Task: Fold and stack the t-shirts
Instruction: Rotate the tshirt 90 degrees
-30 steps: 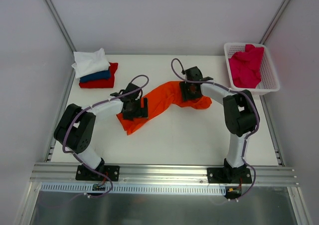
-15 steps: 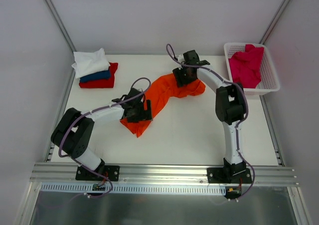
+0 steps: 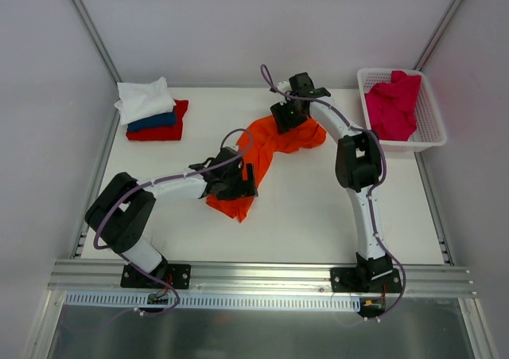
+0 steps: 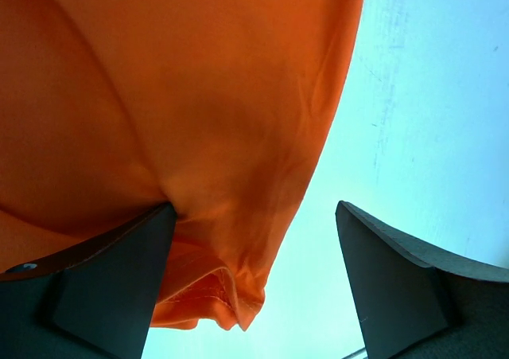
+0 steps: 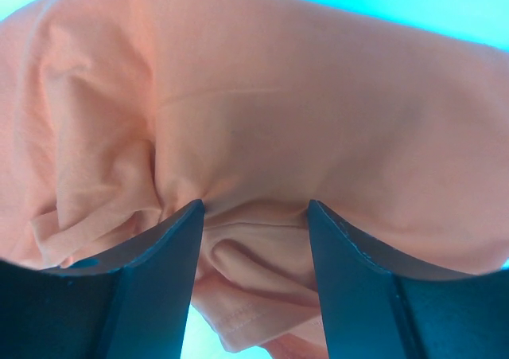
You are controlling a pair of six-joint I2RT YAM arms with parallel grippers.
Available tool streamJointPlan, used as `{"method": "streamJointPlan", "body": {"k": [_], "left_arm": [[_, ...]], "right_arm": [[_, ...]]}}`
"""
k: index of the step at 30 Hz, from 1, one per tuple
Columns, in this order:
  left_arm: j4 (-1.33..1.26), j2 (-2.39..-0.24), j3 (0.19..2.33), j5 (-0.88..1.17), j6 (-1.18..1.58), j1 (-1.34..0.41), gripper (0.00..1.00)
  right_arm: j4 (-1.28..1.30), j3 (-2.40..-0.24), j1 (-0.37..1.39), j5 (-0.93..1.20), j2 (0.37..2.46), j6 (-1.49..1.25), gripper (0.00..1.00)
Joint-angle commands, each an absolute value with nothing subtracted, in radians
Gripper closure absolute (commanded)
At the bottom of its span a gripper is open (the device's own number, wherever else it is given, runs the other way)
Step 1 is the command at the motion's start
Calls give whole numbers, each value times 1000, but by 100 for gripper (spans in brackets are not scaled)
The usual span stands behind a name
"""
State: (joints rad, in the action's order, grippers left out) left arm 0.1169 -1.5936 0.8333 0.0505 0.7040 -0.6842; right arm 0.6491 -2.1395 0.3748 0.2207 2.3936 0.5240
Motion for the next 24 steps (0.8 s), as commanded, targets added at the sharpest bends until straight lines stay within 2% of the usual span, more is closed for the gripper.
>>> {"method": "streamJointPlan", "body": {"k": [1,5,16,24], "left_arm": [[245,-1678,772,117,762,-729,15],[247,-1675,776,120,770,-744,16],[247,-1675,784,123,831,-842,16],[245,-1730,830,132,897,-975,15]], "right_arm": [[675,-2162,365,279,2402,514,41],[647,-2126,365,294,2424,495,41],[778,-2378,305,478,2557,473,33],[755,-2370,285,591,2560,437,33]]}}
